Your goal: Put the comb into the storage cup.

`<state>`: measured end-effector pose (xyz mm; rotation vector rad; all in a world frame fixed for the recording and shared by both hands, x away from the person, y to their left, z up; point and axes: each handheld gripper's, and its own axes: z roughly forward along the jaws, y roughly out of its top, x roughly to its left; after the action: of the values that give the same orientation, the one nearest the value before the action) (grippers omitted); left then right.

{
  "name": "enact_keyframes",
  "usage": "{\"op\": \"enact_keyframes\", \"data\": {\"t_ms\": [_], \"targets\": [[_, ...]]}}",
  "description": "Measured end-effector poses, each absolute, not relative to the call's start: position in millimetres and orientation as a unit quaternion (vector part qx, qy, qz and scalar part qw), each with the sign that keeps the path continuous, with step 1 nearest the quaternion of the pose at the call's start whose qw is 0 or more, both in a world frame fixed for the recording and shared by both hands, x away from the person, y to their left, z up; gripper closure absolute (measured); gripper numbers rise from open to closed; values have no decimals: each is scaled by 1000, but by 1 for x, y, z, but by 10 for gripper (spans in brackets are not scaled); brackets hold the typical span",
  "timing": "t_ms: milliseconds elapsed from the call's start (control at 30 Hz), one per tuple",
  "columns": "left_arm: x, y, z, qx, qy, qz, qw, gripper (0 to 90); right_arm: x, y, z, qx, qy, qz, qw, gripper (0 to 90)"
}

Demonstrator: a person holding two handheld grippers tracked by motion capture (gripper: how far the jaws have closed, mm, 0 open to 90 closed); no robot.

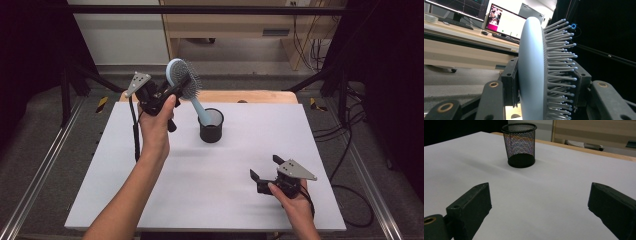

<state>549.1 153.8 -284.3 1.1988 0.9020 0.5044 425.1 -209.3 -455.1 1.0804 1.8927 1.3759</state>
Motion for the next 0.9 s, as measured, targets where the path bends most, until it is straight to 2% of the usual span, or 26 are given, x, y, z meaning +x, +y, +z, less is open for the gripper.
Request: {"op": "enact_keyframes", "data": {"t_ms": [900], "targets": [[563, 143, -291, 537, 415, 231, 697, 505, 425, -210, -455, 403, 704, 515, 277, 51]]}}
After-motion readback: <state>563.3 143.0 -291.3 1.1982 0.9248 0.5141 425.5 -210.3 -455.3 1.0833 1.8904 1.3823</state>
